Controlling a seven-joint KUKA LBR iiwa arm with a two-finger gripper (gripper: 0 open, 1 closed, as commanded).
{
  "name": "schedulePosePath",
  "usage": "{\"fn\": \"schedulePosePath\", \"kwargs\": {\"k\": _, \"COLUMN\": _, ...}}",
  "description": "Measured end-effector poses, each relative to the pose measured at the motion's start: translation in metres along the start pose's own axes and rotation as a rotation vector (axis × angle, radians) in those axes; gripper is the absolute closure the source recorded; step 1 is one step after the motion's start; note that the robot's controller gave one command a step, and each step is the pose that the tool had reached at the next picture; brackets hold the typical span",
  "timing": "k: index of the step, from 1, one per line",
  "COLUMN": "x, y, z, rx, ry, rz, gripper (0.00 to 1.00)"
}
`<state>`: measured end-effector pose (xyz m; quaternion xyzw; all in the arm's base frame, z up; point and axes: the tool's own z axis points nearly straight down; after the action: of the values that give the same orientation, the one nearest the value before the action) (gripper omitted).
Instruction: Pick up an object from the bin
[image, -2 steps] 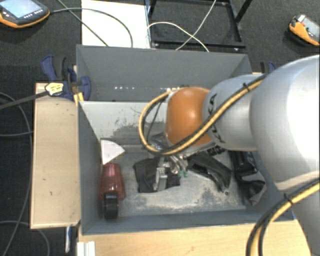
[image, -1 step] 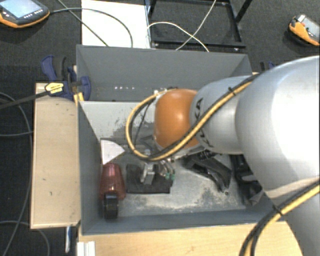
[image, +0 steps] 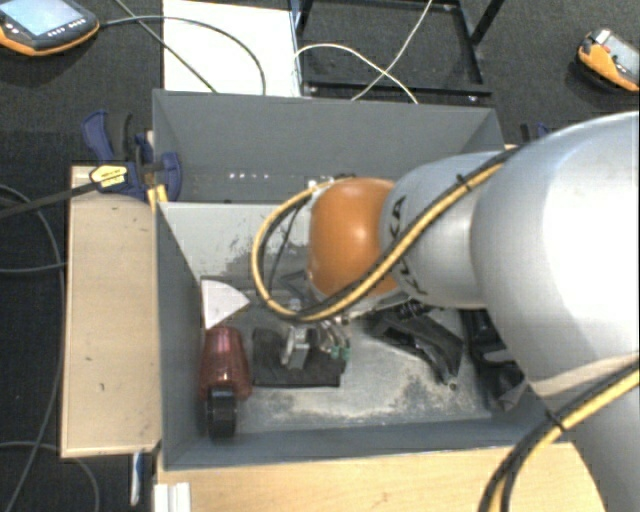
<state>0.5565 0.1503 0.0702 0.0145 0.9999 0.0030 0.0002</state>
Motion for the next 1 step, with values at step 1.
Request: {"fn": "schedulePosePath", "kwargs": {"k": 1, "x": 0.0030, "y": -0.0009, "z": -0.0124, "rx": 0.003, "ry": 0.010, "rz": 0.000, "gripper": 1.00}}
